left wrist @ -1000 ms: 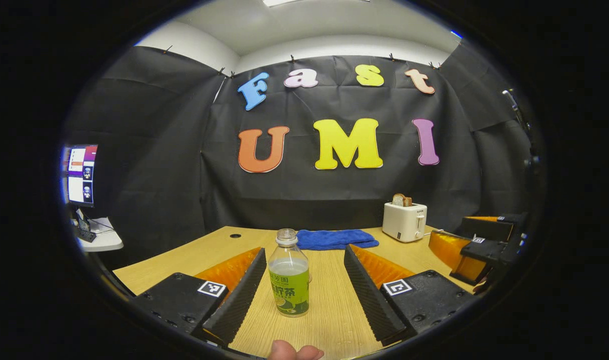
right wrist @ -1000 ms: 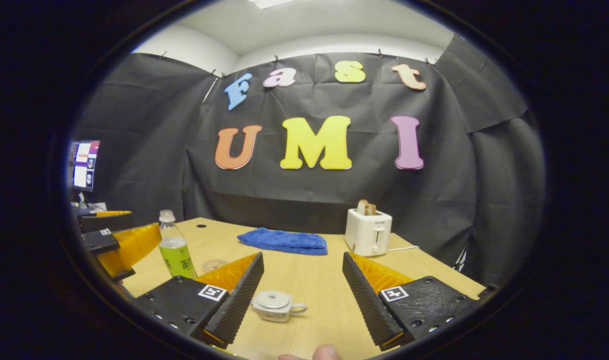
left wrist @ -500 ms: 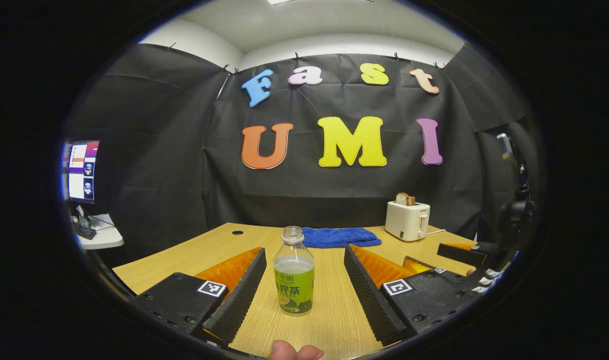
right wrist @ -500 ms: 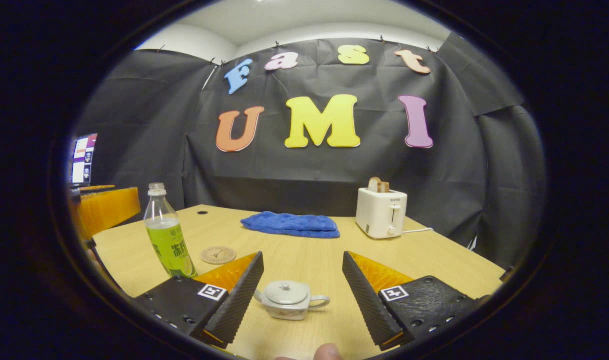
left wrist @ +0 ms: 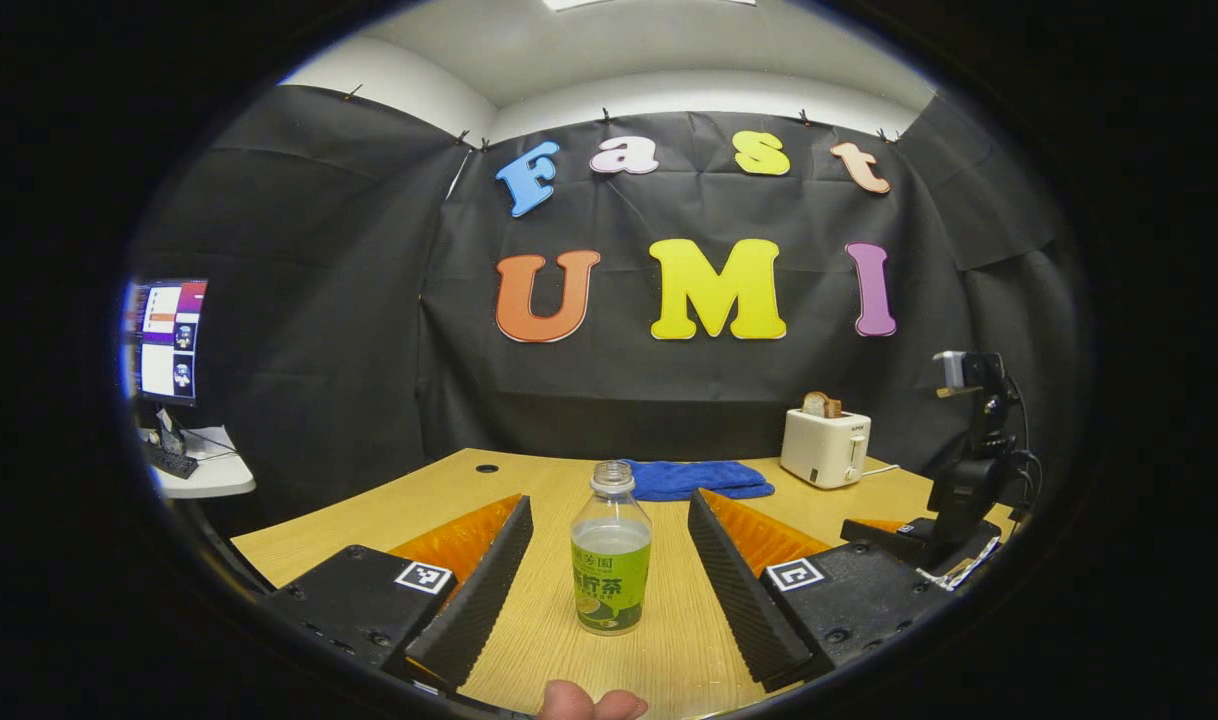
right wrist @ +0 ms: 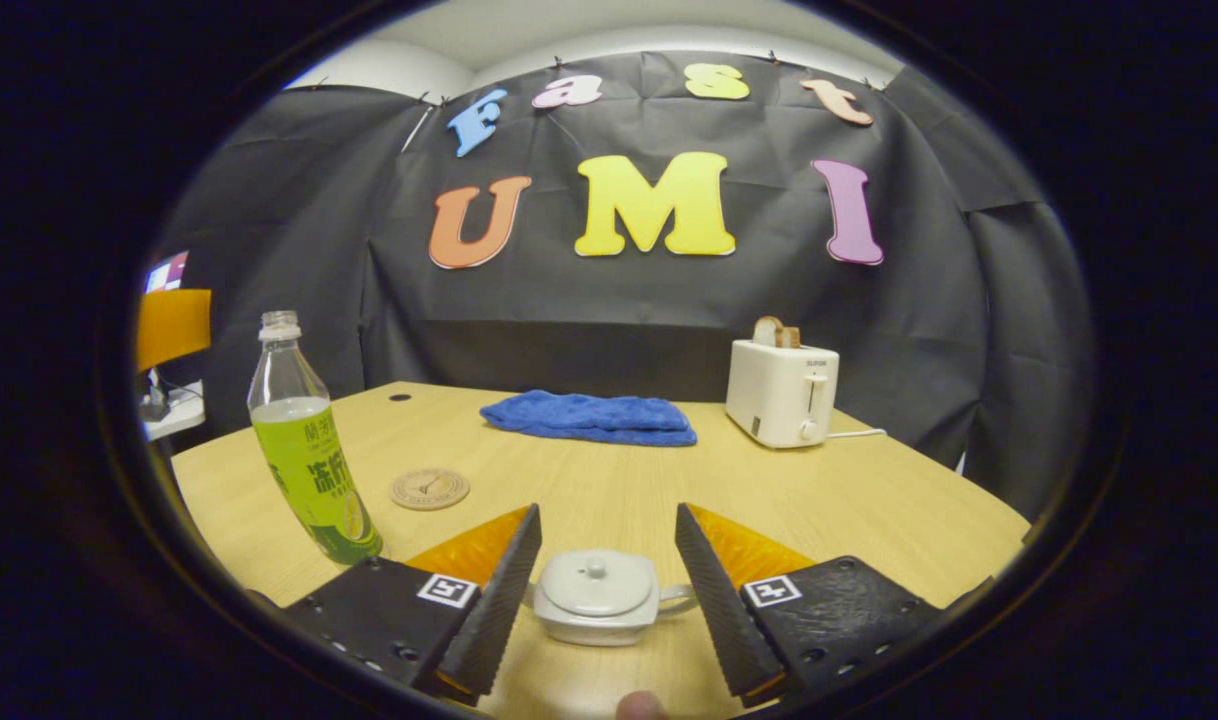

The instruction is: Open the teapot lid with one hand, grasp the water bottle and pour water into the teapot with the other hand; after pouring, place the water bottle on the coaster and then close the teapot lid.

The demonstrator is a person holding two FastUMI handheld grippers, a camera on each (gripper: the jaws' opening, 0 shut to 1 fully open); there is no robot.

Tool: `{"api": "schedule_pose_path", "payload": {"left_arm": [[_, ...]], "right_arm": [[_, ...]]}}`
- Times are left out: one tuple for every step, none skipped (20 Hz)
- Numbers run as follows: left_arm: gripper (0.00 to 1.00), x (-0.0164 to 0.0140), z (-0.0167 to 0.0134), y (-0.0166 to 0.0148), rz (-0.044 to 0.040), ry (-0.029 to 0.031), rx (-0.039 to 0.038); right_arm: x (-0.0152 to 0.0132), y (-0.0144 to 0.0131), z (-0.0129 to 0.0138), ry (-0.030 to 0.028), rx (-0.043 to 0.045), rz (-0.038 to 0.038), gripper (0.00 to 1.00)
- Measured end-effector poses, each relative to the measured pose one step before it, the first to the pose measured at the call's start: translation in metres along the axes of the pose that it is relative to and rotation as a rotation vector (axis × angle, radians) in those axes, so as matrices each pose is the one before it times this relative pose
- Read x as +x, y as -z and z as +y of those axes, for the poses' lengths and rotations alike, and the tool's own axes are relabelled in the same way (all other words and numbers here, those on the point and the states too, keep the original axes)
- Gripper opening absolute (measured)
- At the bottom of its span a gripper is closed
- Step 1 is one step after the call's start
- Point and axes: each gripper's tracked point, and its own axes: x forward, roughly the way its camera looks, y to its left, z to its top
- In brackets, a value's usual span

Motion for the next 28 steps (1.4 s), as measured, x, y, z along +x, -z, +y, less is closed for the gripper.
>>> {"api": "schedule_pose_path", "payload": {"left_arm": [[0.98, 0.00098, 0.00130, -0.00057, -0.00147, -0.00267, -0.00312], [0.98, 0.00113, 0.00249, 0.00119, 0.00155, -0.00520, -0.00220], [0.98, 0.00004, 0.00288, 0.00067, 0.00177, -0.00497, -0.00297], [0.98, -0.00029, 0.00165, 0.00030, 0.00315, -0.00224, -0.00356], [0.99, 0.00034, -0.00028, -0.00050, 0.00000, -0.00003, -0.00228], [0.98, -0.00011, -0.00005, -0.00027, -0.00155, -0.00028, 0.00115], [0.98, 0.00007, -0.00043, -0.00019, -0.00024, -0.00089, 0.00423], [0.98, -0.00068, 0.00123, 0.00043, 0.00035, 0.00009, 0.00083], [0.98, -0.00032, -0.00022, -0.00008, -0.00003, 0.00066, -0.00382], [0.98, 0.00043, -0.00081, 0.00039, -0.00030, 0.00049, -0.00475], [0.98, -0.00012, 0.00151, -0.00019, 0.00267, -0.00180, -0.00106], [0.99, 0.00199, 0.00038, 0.00160, 0.00284, -0.00382, -0.00031], [0.98, -0.00077, -0.00018, 0.00024, 0.00048, 0.00028, -0.00114], [0.98, -0.00062, 0.00040, 0.00003, 0.00069, -0.00161, -0.00113], [0.98, 0.00044, -0.00068, 0.00056, 0.00135, 0.00102, -0.00049], [0.98, -0.00019, 0.00069, 0.00003, 0.00161, 0.00141, 0.00014], [0.98, -0.00015, 0.00037, 0.00049, 0.00416, 0.00060, 0.00064], [0.98, -0.00006, -0.00004, 0.00115, 0.00358, -0.00078, 0.00058], [0.98, -0.00050, 0.00037, 0.00023, 0.00496, -0.00098, 0.00097], [0.98, -0.00018, 0.00016, 0.00017, 0.00206, -0.00124, -0.00080], [0.98, 0.00043, -0.00056, 0.00086, 0.00360, 0.00237, -0.00202], [0.98, 0.00010, -0.00102, 0.00207, 0.00730, 0.00206, -0.00246], [0.99, -0.00007, -0.00149, 0.00310, 0.01071, 0.00412, -0.00133], [0.98, 0.00194, -0.00075, 0.00400, 0.00828, 0.00533, -0.00074], [0.98, 0.00232, -0.00114, 0.00524, 0.01055, 0.00743, 0.00153], [0.98, 0.00353, 0.00027, 0.00585, 0.01570, 0.00287, 0.00480], [0.98, 0.00245, 0.00109, 0.00680, 0.01532, -0.00406, 0.00586], [0.98, 0.00233, 0.00130, 0.00701, 0.01899, -0.00178, 0.00761]], "right_arm": [[0.00216, 0.00373, 0.00245, -0.00767, 0.00132, 0.00989, 0.75], [0.00105, 0.00155, 0.00052, 0.00238, -0.00008, 0.00901, 0.67], [0.00106, 0.00311, -0.00053, 0.00155, 0.00197, 0.00948, 0.63], [-0.00021, -0.00107, 0.00374, -0.01097, 0.00784, 0.00058, 0.52], [0.00050, 0.00064, 0.00076, -0.00296, 0.00201, -0.00262, 0.48], [-0.00015, -0.00093, 0.00008, 0.00651, -0.00547, -0.00186, 0.33], [0.00005, 0.00098, -0.00021, 0.00360, -0.00158, 0.00301, 0.27], [0.00027, 0.00081, 0.00038, -0.00118, 0.00387, 0.00153, 0.20], [0.00004, 0.00114, -0.00038, -0.00348, 0.00734, 0.00152, 0.19], [0.00044, -0.00102, 0.00059, -0.00314, 0.00191, 0.00001, 0.19], [0.00726, -0.00191, -0.00462, 0.01137, 0.00227, -0.01156, 0.20], [-0.00224, 0.00063, 0.00022, -0.00133, 0.00487, 0.01134, 0.00], [-0.00223, 0.00175, -0.00126, -0.00671, -0.00724, 0.00014, 0.00], [-0.00079, -0.00261, 0.00074, -0.00050, -0.00825, -0.00039, 0.01], [-0.00137, 0.00074, 0.00033, -0.00113, -0.00396, -0.00033, 0.01], [-0.00048, -0.00116, 0.00030, -0.00299, -0.00262, -0.00298, 0.00], [-0.00004, -0.00005, 0.00008, -0.00338, 0.00097, -0.00090, 0.00], [-0.00086, -0.00316, -0.00044, -0.00308, 0.00572, -0.00539, 0.00], [-0.00124, -0.00404, -0.00038, -0.00219, 0.00617, -0.01168, 0.00], [-0.00048, -0.00475, -0.00002, -0.00218, 0.00213, -0.00962, 0.00], [-0.00151, -0.00410, -0.00025, -0.00282, 0.00094, -0.01092, 0.02], [-0.00034, -0.00450, -0.00056, -0.00020, -0.00134, -0.00824, 0.02], [-0.00051, -0.00405, -0.00034, -0.00237, -0.00133, -0.00775, 0.00], [-0.00092, -0.00418, -0.00124, -0.00054, -0.00371, -0.00465, 0.00], [-0.00124, -0.00245, -0.00217, 0.00047, -0.00382, -0.00343, 0.00], [-0.00143, -0.00307, -0.00210, -0.00158, -0.00982, 0.00187, 0.00], [-0.00249, -0.00279, -0.00298, -0.00206, -0.00273, -0.00207, 0.00], [-0.00279, -0.00374, -0.00281, -0.00372, -0.00174, 0.00007, 0.00]]}}
